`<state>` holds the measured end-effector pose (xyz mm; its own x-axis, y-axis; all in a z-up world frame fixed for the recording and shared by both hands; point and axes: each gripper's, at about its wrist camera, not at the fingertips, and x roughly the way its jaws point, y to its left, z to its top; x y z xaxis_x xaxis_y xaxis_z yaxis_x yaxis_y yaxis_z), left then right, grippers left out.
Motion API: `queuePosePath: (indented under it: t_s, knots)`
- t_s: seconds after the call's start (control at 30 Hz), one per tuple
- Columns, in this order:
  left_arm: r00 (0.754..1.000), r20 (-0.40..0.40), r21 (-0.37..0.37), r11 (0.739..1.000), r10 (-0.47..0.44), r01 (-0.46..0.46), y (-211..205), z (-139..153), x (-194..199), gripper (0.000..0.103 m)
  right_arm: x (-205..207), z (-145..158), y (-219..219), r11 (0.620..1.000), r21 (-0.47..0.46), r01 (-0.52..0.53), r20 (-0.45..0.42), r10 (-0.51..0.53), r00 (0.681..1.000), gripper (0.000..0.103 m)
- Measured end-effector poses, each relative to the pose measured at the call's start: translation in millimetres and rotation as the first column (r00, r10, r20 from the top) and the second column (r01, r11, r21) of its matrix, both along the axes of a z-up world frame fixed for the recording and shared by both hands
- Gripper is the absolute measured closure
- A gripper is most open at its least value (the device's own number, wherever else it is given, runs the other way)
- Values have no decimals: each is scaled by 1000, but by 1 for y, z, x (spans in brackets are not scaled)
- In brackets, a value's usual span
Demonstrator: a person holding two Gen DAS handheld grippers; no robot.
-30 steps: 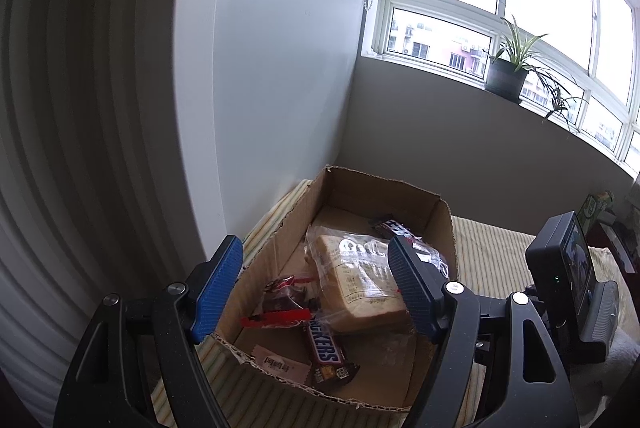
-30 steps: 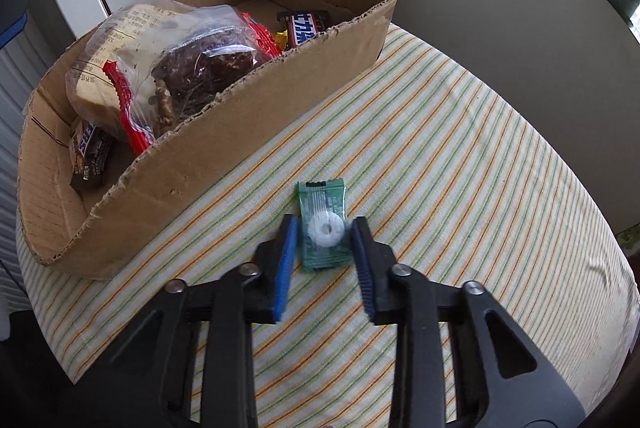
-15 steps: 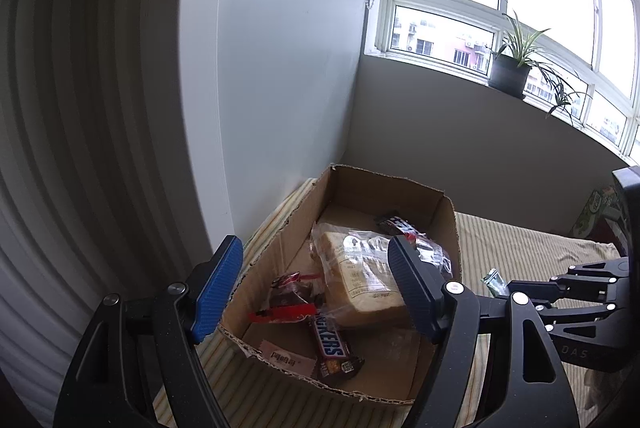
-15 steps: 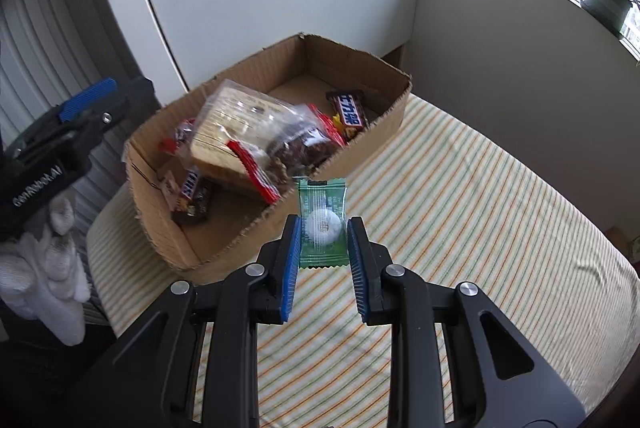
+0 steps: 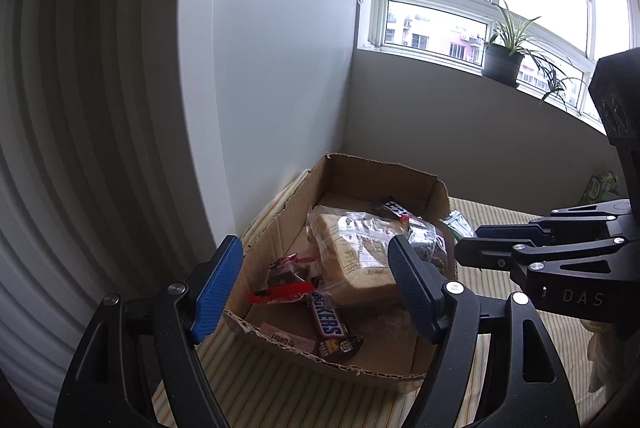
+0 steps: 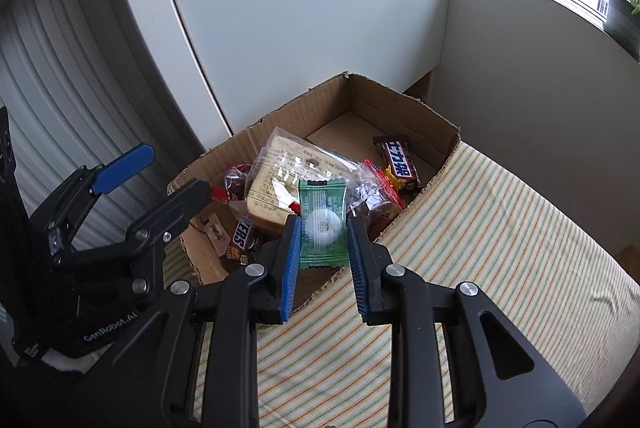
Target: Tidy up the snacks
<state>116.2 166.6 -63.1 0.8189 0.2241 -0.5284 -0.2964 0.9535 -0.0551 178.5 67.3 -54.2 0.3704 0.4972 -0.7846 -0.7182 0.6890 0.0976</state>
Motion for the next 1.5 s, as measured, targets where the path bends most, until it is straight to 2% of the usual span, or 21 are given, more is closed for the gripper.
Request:
queuePosePath:
  t_s: [0.4, 0.6, 0.67, 0.7, 0.73, 0.77, 0.9, 1.03, 1.5]
  knots:
    - [999, -30, 9, 999, -31, 32, -9, -6, 6, 28, 23, 0, 5, 999, 35, 30, -34, -28, 999, 78]
    - [999, -34, 10, 999, -34, 34, -12, -7, 7, 28, 22, 0, 9, 999, 30, 19, -21, -18, 1000, 77]
    - [999, -35, 10, 999, -33, 33, -12, -7, 6, 28, 24, 0, 10, 999, 38, 18, -26, -17, 1000, 62]
    - [999, -36, 10, 999, -32, 32, -11, -7, 7, 28, 24, 1, 10, 999, 41, 24, -21, -23, 1000, 46]
    - [999, -36, 10, 999, -31, 31, -12, -7, 6, 28, 25, 2, 9, 999, 43, 31, -12, -30, 999, 35]
    - [999, -35, 9, 1000, -29, 29, -11, -7, 6, 28, 25, 3, 9, 998, 47, 37, -6, -36, 999, 33]
    - [999, -39, 10, 1000, -27, 28, -10, -8, 7, 28, 29, 6, 5, 997, 59, 58, -12, -58, 998, 32]
    - [999, -38, 10, 1000, -29, 29, -10, -7, 7, 28, 30, 8, -1, 995, 61, 74, 0, -74, 997, 21]
    - [999, -34, 19, 1000, -19, 19, -13, -5, -2, 28, 14, 19, -34, 986, 76, 146, 50, -150, 987, 15]
